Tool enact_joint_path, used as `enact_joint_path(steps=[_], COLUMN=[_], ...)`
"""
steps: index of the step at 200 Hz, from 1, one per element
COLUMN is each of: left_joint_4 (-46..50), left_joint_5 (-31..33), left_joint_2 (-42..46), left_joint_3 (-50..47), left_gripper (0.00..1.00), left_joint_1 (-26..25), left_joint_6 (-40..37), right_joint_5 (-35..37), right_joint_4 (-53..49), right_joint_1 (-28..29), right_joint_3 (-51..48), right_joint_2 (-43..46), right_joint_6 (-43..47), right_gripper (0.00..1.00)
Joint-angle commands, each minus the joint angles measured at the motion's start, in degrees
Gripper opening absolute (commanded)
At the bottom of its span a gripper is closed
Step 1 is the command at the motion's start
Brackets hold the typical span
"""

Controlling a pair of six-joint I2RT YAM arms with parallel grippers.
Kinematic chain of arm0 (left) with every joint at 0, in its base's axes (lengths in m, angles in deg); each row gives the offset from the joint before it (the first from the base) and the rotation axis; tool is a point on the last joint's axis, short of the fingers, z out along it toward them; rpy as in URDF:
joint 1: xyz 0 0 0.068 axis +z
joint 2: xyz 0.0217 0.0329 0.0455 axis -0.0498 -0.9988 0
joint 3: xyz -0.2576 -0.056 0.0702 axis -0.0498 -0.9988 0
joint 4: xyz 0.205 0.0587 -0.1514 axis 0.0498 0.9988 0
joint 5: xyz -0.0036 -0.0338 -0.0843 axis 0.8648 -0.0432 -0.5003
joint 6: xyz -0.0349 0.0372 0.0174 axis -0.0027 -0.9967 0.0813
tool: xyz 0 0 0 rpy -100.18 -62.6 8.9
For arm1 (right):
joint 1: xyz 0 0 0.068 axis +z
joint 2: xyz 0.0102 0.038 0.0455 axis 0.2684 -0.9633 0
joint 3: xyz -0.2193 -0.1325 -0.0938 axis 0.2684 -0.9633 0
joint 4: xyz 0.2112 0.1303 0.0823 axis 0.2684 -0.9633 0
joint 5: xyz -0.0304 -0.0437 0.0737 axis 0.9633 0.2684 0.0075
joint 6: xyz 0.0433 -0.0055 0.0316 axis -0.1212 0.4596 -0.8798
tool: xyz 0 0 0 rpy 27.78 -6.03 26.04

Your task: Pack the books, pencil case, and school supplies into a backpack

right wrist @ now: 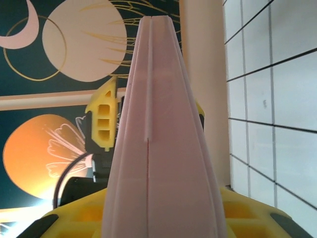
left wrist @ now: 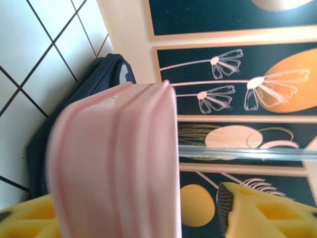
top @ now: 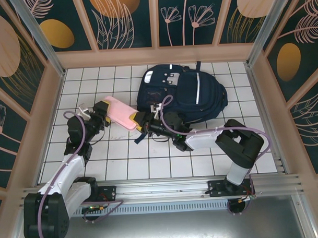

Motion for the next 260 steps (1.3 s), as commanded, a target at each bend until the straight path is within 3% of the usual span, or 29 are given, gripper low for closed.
enact_joint_path(steps=[1,20,47,71,101,124,150,192,231,260], left_joint_4=[5.7,16.7,23.0,27.5,32.0,29.5,29.8,34.2,25.7,26.6], left_joint_5=[-2.1,0.5,3.8,7.7,8.9,2.2,-0.5,-3.2,-5.8,-5.8], left_joint_2=[-0.2,-0.6,-6.3,-17.8,-35.8,-47.9,-59.5,-78.7,-88.3,-94.5], left_joint_3=[6.4,15.4,25.0,34.9,52.0,61.6,74.1,97.4,104.0,112.2], left_gripper=[0.73,0.75,0.76,0.76,0.76,0.76,0.75,0.73,0.67,0.67], left_joint_1=[-0.3,-2.1,-8.2,-17.3,-26.7,-27.5,-30.1,-34.3,-34.7,-36.2], left_joint_6=[-9.3,-21.0,-28.5,-34.3,-39.2,-37.0,-35.3,-33.5,-25.3,-23.9], right_joint_5=[2.7,6.0,15.1,25.3,26.8,24.7,25.9,28.5,30.0,30.5], right_joint_4=[-1.7,-12.3,-36.3,-51.6,-60.6,-65.5,-70.6,-74.3,-75.0,-74.5], right_joint_1=[-2.4,-6.6,-12.9,-18.2,-29.8,-38.3,-43.0,-43.6,-43.7,-43.6], right_joint_3=[-1.6,-3.4,-0.8,1.1,-0.9,-1.3,-0.3,-1.0,-1.6,-2.6], right_joint_2=[7.4,16.1,30.5,41.3,53.6,60.6,65.3,68.8,71.0,71.2], right_joint_6=[4.8,9.4,19.7,26.3,28.0,30.9,35.0,38.8,42.0,43.4], right_gripper=[0.28,0.27,0.24,0.24,0.23,0.23,0.24,0.25,0.27,0.27])
